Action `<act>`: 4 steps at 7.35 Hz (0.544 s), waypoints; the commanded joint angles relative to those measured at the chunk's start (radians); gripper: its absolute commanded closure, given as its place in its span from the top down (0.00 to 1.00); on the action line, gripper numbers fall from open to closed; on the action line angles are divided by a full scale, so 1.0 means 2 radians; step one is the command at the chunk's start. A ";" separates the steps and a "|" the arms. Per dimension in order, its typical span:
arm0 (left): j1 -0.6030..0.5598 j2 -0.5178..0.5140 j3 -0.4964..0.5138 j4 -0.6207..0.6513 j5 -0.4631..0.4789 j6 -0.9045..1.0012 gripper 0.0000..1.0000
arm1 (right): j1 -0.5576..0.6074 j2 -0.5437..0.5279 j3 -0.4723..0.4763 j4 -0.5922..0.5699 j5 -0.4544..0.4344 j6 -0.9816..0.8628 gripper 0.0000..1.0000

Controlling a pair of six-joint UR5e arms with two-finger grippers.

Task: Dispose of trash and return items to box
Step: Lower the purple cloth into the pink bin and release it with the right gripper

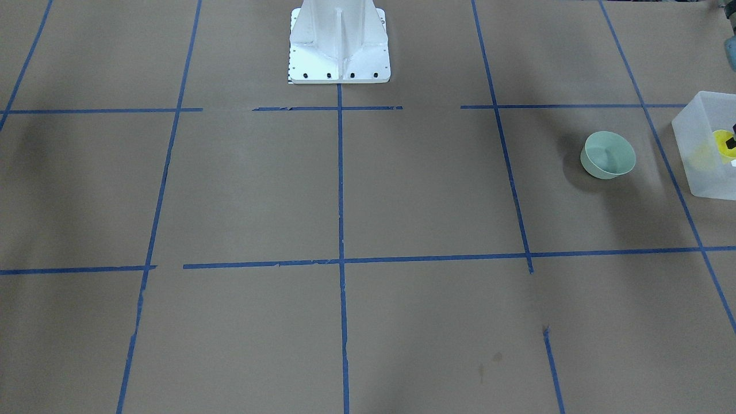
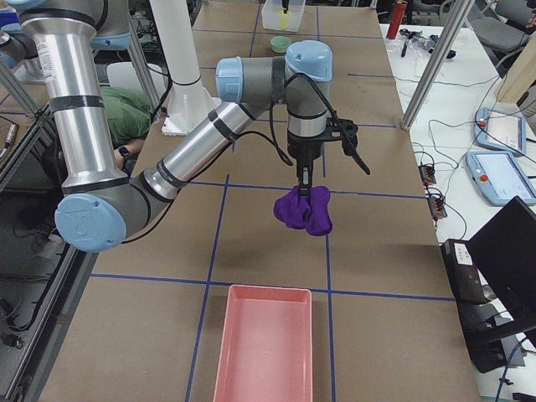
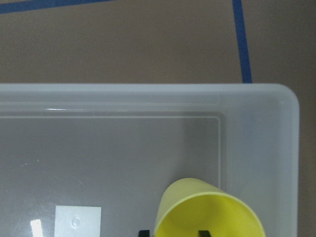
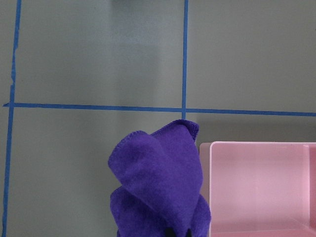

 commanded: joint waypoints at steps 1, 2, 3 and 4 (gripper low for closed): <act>-0.005 -0.002 -0.043 0.001 0.002 0.003 1.00 | 0.034 0.005 -0.028 0.002 -0.005 -0.041 0.00; -0.017 0.000 -0.074 0.007 0.002 0.004 1.00 | 0.035 0.006 -0.041 0.007 -0.013 -0.061 0.00; -0.055 0.000 -0.116 0.048 0.003 0.017 1.00 | 0.042 0.003 -0.060 0.034 -0.013 -0.065 0.00; -0.075 -0.003 -0.185 0.105 0.025 0.017 1.00 | 0.059 0.002 -0.099 0.064 -0.013 -0.096 0.00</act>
